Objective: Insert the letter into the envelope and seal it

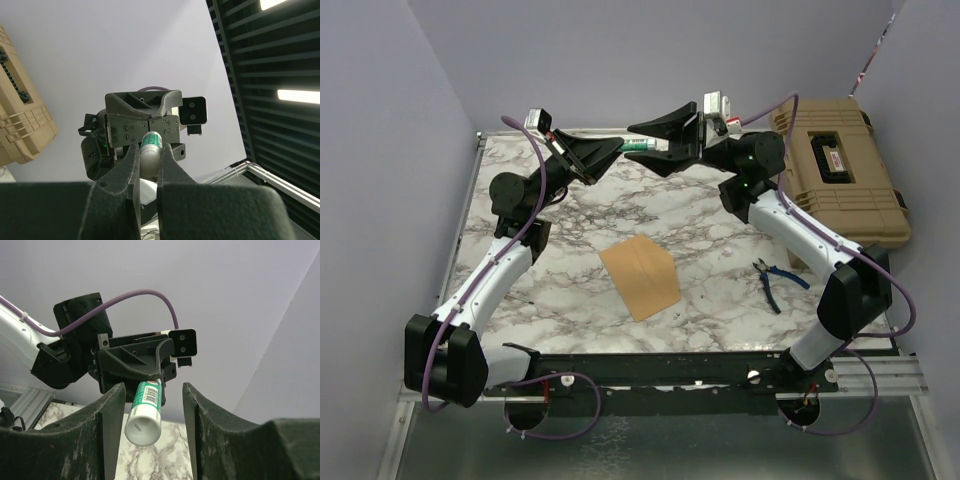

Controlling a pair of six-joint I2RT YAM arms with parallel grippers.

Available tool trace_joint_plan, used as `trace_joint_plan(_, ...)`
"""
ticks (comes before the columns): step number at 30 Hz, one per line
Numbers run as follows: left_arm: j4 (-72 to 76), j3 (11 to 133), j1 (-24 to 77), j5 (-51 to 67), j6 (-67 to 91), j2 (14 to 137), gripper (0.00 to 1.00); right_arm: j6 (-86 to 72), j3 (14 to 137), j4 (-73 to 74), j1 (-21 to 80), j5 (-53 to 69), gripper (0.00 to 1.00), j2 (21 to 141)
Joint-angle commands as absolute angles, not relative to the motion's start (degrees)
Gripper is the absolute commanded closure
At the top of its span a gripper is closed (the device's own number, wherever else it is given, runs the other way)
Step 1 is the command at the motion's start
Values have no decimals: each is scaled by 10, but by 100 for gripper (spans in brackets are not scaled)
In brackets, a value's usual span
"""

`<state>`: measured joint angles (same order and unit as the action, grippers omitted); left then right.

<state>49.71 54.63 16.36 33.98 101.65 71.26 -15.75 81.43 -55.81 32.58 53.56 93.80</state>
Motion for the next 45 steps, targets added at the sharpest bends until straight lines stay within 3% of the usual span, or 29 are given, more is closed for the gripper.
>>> trace_joint_plan(1, 519, 547, 166, 331, 1016, 709, 100, -119, 830, -520, 335, 545, 48, 943)
trace_joint_plan(13, 519, 541, 167, 330, 1017, 710, 100, -84, 837, -485, 344, 527, 65, 936)
trace_joint_plan(17, 519, 540, 166, 330, 1019, 709, 100, -84, 835, -486, 346, 523, 64, 934)
trace_joint_plan(22, 519, 534, 166, 326, 1020, 708, 100, -88, 832, -497, 347, 520, 55, 931)
trace_joint_plan(28, 519, 532, 167, 326, 1021, 708, 100, -95, 832, -508, 347, 514, 54, 932)
trace_joint_plan(38, 519, 527, 167, 323, 1021, 706, 100, -92, 834, -497, 347, 515, 75, 932)
trace_joint_plan(41, 519, 524, 167, 322, 1023, 705, 100, -92, 839, -491, 347, 514, 85, 932)
trace_joint_plan(43, 519, 524, 167, 322, 1022, 704, 90, -89, 839, -486, 347, 508, 91, 931)
trace_joint_plan(45, 519, 523, 166, 320, 1020, 702, 68, -88, 834, -487, 347, 499, 95, 928)
